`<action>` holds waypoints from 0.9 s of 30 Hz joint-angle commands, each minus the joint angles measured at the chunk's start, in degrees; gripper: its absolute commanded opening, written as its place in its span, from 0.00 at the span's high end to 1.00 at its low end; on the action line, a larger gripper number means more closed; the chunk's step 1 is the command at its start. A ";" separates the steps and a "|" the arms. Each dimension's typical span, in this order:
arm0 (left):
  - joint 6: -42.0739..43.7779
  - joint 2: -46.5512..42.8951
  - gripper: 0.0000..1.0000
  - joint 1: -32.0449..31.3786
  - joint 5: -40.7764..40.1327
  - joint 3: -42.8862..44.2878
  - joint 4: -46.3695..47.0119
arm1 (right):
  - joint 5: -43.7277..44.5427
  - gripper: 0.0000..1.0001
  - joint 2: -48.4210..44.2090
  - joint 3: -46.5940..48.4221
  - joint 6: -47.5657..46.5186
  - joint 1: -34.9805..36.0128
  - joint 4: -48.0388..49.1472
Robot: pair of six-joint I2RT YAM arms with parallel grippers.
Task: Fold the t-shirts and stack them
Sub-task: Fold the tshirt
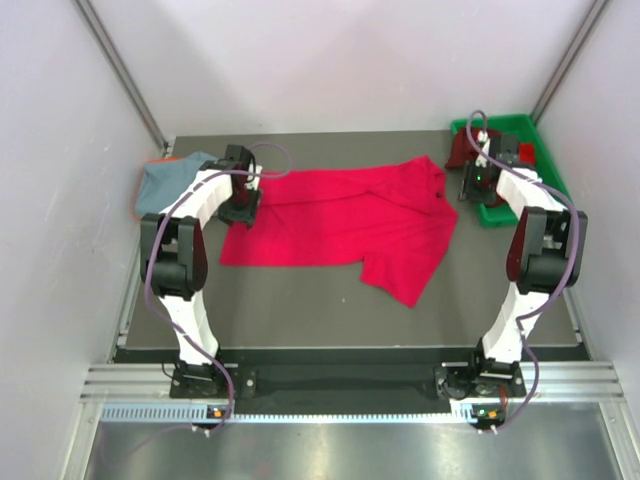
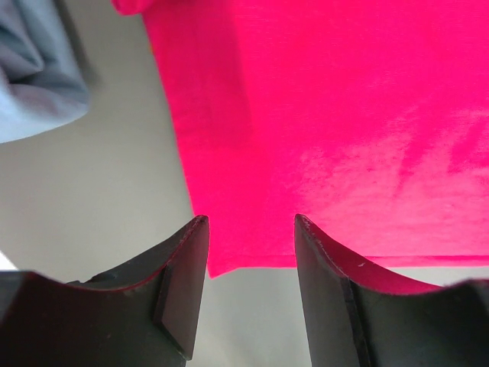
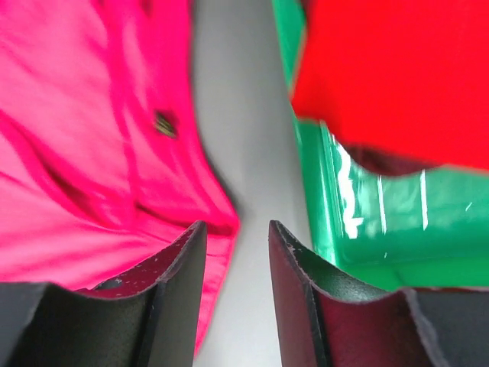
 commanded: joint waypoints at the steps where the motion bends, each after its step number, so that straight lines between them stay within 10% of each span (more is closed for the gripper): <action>1: -1.55 0.73 0.46 -0.19 2.92 1.05 -0.22 | -1.88 0.62 -3.50 5.48 -2.56 1.93 0.74; 27: -1.90 0.03 0.47 -0.80 6.26 -5.89 0.13 | -19.65 0.62 20.59 26.84 5.00 16.70 5.57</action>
